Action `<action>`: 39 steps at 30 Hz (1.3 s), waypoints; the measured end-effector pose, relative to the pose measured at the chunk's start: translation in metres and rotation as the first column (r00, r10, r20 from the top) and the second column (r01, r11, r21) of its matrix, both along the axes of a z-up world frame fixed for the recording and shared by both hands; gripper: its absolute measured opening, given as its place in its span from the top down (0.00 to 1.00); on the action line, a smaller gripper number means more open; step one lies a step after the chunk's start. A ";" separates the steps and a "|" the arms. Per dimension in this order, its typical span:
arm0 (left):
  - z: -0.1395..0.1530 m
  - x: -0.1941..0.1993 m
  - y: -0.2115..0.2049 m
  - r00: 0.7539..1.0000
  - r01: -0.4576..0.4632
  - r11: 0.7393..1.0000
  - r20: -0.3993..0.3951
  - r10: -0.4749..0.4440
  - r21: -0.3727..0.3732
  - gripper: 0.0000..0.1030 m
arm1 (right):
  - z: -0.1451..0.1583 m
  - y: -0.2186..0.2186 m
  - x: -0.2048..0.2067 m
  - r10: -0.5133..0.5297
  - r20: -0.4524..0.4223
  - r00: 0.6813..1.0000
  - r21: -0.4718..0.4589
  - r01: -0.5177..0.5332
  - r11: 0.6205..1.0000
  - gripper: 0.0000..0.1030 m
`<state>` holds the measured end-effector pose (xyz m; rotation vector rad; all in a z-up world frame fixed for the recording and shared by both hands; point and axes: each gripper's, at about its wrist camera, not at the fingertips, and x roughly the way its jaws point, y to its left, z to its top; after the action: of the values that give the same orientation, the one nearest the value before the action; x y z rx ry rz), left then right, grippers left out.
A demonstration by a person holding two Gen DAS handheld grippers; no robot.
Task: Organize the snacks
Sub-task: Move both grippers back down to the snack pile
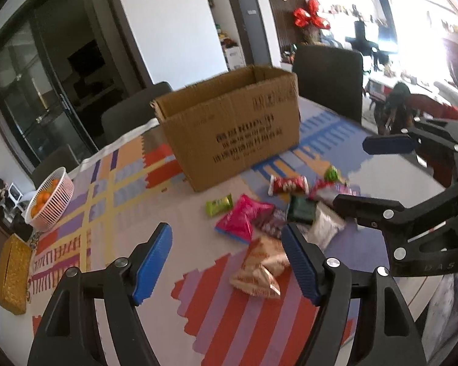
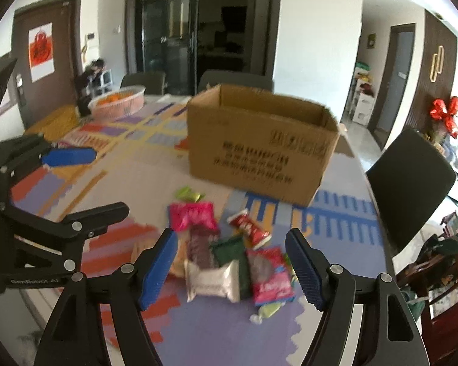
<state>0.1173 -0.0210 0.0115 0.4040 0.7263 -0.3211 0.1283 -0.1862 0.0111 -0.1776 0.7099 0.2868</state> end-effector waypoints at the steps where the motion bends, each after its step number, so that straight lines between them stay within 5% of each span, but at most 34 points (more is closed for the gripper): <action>1: -0.004 -0.001 0.000 1.000 0.010 1.000 -0.010 -0.010 0.006 0.28 | -0.004 0.002 -0.001 0.006 -0.014 1.000 -0.004 -0.006 1.000 0.29; 15: -0.060 0.014 -0.002 0.984 0.096 0.995 -0.154 -0.089 0.038 0.26 | -0.063 0.012 0.013 0.037 -0.191 0.981 -0.052 -0.048 0.997 0.29; 39: -0.103 0.048 -0.006 0.954 0.121 0.993 -0.279 -0.111 0.017 0.26 | -0.101 0.018 0.036 0.059 -0.297 0.953 -0.074 -0.085 0.994 0.29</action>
<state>0.1651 -0.0268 -0.0919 0.4395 0.9862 -0.4836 0.1644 -0.1678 -0.0894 -0.2466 1.0144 0.3569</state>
